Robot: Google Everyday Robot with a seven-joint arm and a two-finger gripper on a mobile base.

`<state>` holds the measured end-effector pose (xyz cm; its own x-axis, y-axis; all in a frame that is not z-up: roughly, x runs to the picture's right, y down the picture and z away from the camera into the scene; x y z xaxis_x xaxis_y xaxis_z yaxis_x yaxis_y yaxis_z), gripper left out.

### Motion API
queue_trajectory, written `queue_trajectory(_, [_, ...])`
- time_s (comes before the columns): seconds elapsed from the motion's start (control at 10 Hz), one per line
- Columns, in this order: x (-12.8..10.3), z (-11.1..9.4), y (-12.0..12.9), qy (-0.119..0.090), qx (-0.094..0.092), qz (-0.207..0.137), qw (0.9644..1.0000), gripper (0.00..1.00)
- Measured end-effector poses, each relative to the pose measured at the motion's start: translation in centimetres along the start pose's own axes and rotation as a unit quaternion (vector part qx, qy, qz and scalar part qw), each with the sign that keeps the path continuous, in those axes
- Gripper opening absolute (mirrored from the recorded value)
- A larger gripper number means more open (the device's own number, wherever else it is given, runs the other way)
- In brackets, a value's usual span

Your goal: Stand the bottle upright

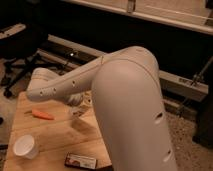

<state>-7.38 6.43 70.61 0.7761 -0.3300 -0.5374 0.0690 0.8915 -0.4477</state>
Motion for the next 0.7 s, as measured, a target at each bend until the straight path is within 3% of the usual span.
queue_trajectory(0.1, [-0.3,0.3,0.8,-0.006,-0.007,-0.001,1.0,0.22])
queue_trajectory(0.2, [-1.1,0.5,1.4,-0.025,-0.015,0.0,0.9996,0.22])
queue_trajectory(0.4, [-3.5,-0.3,1.2,-0.08,-0.023,0.008,0.9965,0.22])
queue_trajectory(0.5, [-4.1,-0.7,0.8,-0.097,-0.024,0.009,0.9949,0.22])
queue_trajectory(0.7, [-3.6,-1.2,0.1,-0.094,-0.021,0.0,0.9954,0.22])
